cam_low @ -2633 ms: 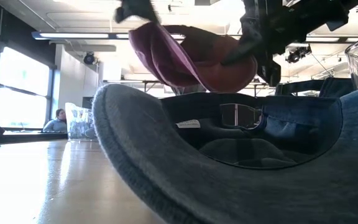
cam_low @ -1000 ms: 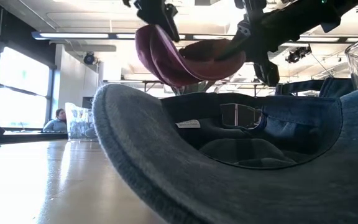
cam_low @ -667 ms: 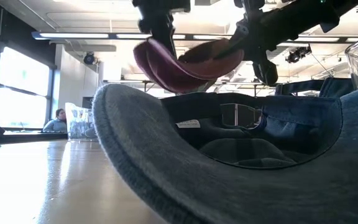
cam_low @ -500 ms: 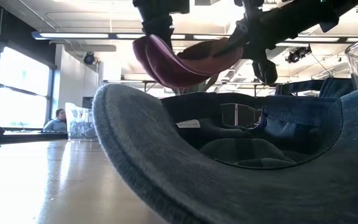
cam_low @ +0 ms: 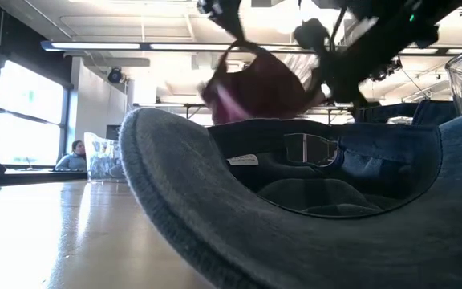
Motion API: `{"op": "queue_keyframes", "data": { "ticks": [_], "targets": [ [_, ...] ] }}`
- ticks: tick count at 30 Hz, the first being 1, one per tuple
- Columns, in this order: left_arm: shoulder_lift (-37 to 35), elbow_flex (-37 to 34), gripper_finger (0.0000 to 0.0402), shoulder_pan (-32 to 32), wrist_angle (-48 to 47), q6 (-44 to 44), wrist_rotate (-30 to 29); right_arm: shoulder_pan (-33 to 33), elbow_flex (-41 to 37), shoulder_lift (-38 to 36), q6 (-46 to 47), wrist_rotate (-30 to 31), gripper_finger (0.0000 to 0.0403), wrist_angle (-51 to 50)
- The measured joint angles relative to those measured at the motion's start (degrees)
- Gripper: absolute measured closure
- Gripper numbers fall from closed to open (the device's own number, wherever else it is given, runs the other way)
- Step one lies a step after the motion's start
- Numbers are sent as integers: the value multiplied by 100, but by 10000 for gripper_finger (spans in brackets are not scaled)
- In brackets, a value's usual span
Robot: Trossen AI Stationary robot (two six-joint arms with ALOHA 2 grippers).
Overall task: Pick & Place hat
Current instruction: Put the top red cap into the bottom transparent bin
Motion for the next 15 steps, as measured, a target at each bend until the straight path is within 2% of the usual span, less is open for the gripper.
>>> {"op": "queue_keyframes", "data": {
  "ticks": [4, 9, 11, 15],
  "targets": [
    [35, 4, 396, -4, 237, -318, 523, -275, -5, 437, 36, -144, 389, -164],
    [534, -6, 400, -6, 179, -592, 582, -390, -10, 843, 151, -273, 380, -87],
    [747, 4, 400, -4, 289, -621, 585, -391, -14, 872, 120, -300, 356, -205],
    [1027, 11, 401, -6, 335, -641, 635, -391, -13, 745, -131, -579, 283, -615]
  ]
}}
